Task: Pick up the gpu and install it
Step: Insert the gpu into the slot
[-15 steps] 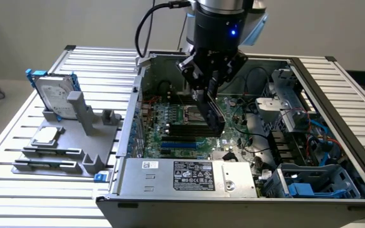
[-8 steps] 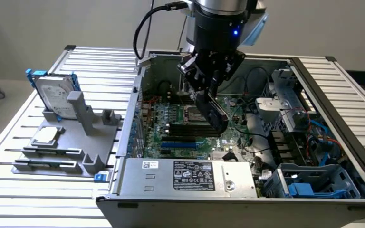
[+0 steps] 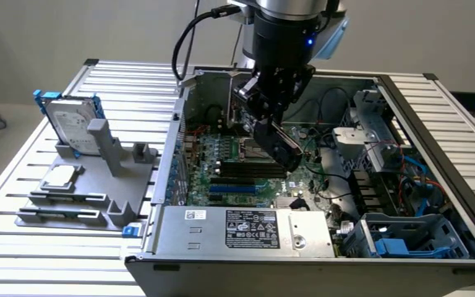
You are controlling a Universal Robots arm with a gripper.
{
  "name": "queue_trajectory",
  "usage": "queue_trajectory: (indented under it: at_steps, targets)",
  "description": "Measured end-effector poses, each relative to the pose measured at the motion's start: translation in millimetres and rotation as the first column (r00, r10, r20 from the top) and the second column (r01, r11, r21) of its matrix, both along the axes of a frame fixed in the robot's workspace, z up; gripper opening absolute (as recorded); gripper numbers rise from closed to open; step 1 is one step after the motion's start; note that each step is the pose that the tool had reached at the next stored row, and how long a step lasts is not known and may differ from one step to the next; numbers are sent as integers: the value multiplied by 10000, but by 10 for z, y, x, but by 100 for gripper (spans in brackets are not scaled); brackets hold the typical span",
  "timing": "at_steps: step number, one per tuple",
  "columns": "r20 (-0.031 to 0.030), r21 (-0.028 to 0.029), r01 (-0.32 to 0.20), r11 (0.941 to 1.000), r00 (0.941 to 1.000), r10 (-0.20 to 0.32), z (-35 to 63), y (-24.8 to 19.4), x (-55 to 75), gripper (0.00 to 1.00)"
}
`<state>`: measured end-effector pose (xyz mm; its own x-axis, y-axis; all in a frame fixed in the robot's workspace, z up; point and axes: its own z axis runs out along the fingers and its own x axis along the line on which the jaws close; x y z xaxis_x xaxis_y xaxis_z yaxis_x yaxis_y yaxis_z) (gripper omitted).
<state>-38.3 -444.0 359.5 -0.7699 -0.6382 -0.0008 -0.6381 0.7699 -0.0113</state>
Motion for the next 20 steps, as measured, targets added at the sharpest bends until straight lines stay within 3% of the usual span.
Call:
queue_trajectory:
  at_steps: [5,10,15,20]
  targets:
    - [0,0,-904,9959,9959,904,-3,0,0,26]
    - [0,0,-1811,9835,9835,1811,-5,0,0,26]
    - [6,18,-2696,9630,9630,2696,-14,0,0,26]
    - [34,101,-3566,9342,9343,3566,-28,0,0,26]
